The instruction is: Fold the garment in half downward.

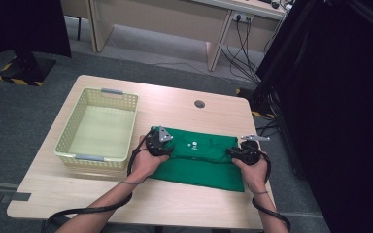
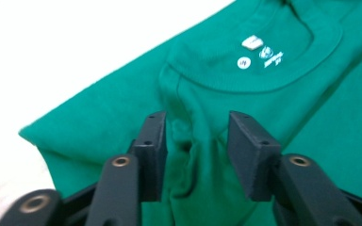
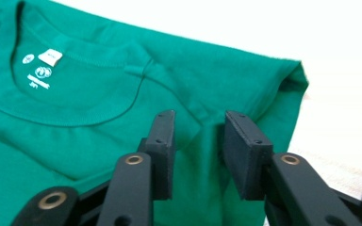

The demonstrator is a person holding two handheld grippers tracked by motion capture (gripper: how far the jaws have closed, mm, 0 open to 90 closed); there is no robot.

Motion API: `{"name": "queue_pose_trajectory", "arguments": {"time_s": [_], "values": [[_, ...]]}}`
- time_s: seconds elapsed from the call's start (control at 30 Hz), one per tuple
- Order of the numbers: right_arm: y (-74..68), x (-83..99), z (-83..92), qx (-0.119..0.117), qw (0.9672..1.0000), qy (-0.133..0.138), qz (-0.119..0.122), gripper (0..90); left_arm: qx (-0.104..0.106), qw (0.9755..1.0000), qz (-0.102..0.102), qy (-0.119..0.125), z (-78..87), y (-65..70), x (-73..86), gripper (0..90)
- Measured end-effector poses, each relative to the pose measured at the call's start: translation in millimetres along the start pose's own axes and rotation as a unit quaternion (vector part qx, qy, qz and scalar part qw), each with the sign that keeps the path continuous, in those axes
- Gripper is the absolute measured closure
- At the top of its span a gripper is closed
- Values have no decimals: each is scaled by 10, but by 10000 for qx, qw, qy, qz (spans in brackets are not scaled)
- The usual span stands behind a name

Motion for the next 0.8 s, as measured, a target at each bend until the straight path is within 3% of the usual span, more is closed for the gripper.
{"name": "queue_pose_trajectory", "arguments": {"time_s": [0.3, 0.8], "values": [[-27, -92, 86, 50, 9999, 112, 61, 592, -48, 9998, 39, 197, 122, -15, -142, 451], [-88, -327, 60, 24, 9998, 138, 161, 587, -43, 9999, 44, 153, 66, -134, -357, 431]]}}
Point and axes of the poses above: each handheld gripper's, and its own axes: z roughly backward along the jaws, x roughly out of its underside, y roughly to its right, the point moved 8 cm from there along -z, roughly forward along the jaws, and after that the axes turned 13 degrees about -y, right-handed, at the moved point
